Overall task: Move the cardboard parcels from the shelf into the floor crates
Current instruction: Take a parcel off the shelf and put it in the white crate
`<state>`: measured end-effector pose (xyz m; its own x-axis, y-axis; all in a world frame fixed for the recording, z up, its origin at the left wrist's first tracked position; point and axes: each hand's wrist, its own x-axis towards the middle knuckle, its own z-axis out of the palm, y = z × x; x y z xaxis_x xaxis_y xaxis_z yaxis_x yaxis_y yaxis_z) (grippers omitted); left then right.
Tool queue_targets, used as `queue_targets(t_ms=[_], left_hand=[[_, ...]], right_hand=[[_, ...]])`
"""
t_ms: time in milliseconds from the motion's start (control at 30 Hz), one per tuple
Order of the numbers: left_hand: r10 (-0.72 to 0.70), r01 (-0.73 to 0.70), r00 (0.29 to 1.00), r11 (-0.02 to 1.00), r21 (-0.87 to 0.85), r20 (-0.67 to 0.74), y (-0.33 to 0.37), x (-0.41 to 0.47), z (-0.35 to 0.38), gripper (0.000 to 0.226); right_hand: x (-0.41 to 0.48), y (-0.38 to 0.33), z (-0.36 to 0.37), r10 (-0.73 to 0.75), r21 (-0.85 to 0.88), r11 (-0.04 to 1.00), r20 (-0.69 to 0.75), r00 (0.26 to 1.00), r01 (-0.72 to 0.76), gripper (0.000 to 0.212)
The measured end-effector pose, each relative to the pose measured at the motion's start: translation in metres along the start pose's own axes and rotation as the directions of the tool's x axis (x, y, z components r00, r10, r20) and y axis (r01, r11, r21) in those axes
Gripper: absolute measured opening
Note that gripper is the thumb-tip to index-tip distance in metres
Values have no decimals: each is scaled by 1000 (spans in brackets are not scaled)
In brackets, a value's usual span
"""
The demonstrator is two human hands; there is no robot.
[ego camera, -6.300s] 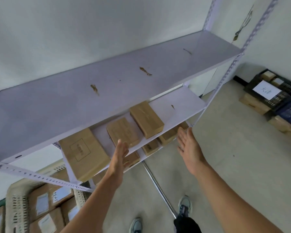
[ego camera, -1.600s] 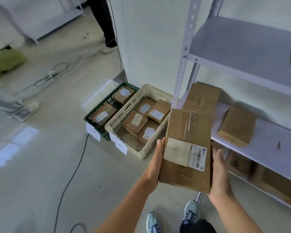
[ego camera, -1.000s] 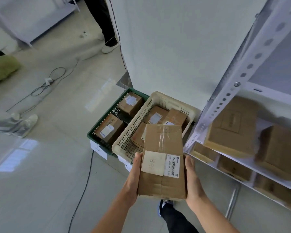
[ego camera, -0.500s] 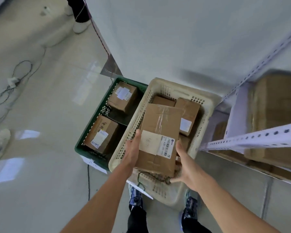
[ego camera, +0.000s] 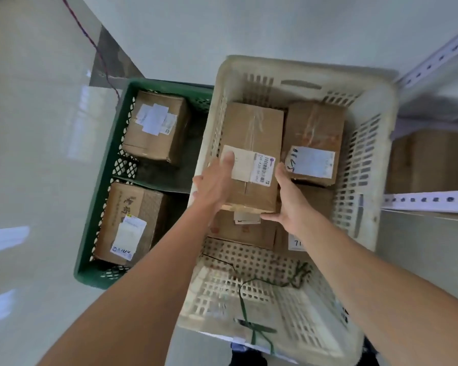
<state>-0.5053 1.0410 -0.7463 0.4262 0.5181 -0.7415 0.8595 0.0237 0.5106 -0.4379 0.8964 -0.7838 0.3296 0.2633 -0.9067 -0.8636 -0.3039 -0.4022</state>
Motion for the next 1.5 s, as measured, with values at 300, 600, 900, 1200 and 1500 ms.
queue_targets(t_ms=[300, 600, 900, 1200, 1500], left_hand=[[319, -331, 943, 888, 318, 92, -31, 34, 12, 23], [266, -268, 960, 964, 5, 88, -26, 35, 20, 53], [207, -200, 969, 978, -62, 134, -26, 39, 18, 57], [201, -153, 970, 941, -303, 134, 47, -57, -32, 63], [364, -284, 915, 889, -359, 177, 153, -248, -101, 95]], right_hand=[[49, 9, 16, -25, 137, 990, -44, 999, 31, 54], [79, -2, 19, -128, 267, 952, -99, 987, 150, 47], [60, -7, 13, -170, 257, 950, -41, 985, 175, 47], [-78, -53, -15, -471, 74, 878, -53, 881, 473, 79], [-299, -115, -16, -653, 88, 748, -82, 753, 658, 77]])
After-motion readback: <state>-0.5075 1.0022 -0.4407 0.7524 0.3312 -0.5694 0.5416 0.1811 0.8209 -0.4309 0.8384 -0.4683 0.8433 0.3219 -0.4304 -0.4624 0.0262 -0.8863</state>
